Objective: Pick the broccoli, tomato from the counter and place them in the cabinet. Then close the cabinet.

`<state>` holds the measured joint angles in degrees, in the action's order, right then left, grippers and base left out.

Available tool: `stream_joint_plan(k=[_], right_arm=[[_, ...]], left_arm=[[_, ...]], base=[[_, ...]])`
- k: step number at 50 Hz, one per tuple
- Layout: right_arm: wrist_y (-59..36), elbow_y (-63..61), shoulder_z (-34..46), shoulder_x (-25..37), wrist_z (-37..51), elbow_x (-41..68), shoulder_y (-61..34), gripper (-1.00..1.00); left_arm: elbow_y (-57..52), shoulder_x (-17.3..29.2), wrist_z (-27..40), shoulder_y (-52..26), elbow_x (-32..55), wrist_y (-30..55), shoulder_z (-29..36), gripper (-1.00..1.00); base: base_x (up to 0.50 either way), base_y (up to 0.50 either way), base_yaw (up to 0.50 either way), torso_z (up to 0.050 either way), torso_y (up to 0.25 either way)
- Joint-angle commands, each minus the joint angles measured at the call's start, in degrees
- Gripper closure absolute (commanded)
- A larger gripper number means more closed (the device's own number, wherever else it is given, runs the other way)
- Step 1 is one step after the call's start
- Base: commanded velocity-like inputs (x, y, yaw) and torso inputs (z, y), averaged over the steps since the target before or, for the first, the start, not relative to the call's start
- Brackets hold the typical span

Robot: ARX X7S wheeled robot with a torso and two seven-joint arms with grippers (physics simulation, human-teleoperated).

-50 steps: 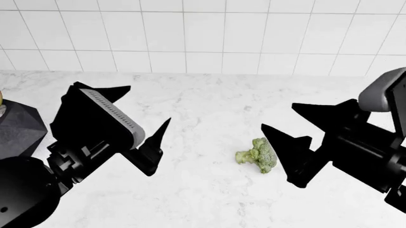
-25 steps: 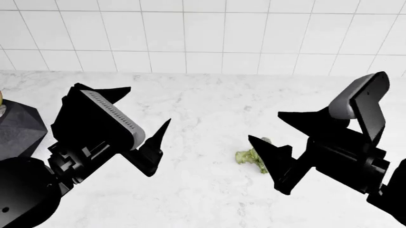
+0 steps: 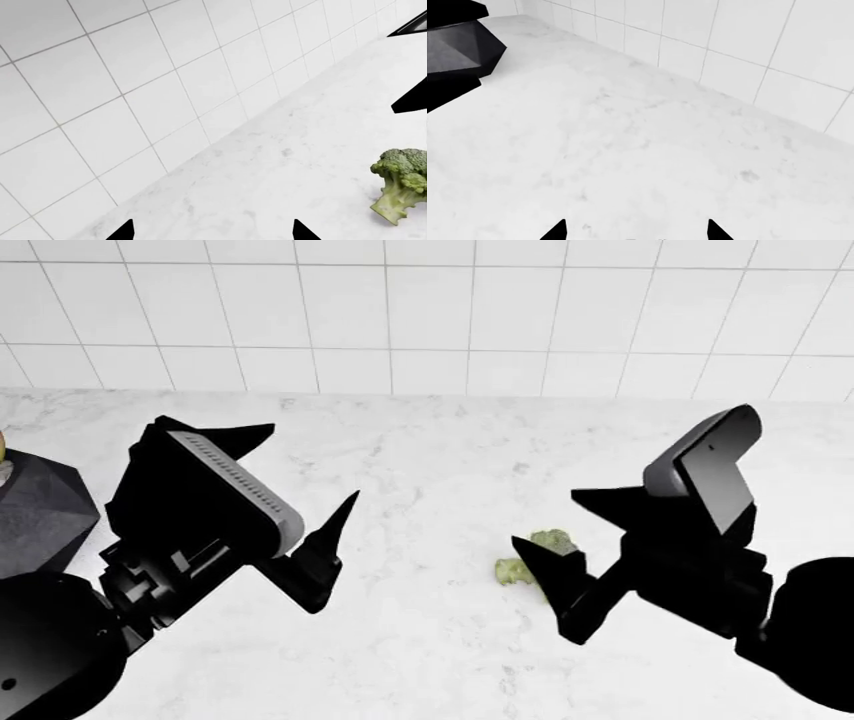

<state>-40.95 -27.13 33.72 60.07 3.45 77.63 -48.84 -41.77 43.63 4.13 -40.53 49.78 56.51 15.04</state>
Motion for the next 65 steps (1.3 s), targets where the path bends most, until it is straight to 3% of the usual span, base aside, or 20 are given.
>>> stream_joint_plan(k=[1,49,50,65], right_arm=[[-1.0,1.9,1.5,-1.3,-0.1,-2.1,0.0,-1.00],[-4.1,10.3,6.9,-6.5,0.6,-7.4,0.9,-1.00],[-4.3,10.3,6.9,-6.5,0.7,-7.3,0.8,1.00],[-4.7,7.7,4.3,-4.3,3.5,-5.1,-1.0,1.00]], left_arm=[[0.2,0.1,-0.1,0.2,-0.2,-0.5,0.2,-1.00],[1.1,0.8,-0.4,1.4,-1.0,-2.6,0.9,-1.00],[1.1,0.7,-0.3,1.4,-1.0,-2.6,1.0,-1.00],[0.8,0.9,0.0,1.8,-0.8,-2.8,1.1,-1.00]], base=[[0.00,0.00,0.00,0.000,0.000],[0.00,0.00,0.00,0.000,0.000],[0.00,0.00,0.00,0.000,0.000],[0.00,0.00,0.00,0.000,0.000]])
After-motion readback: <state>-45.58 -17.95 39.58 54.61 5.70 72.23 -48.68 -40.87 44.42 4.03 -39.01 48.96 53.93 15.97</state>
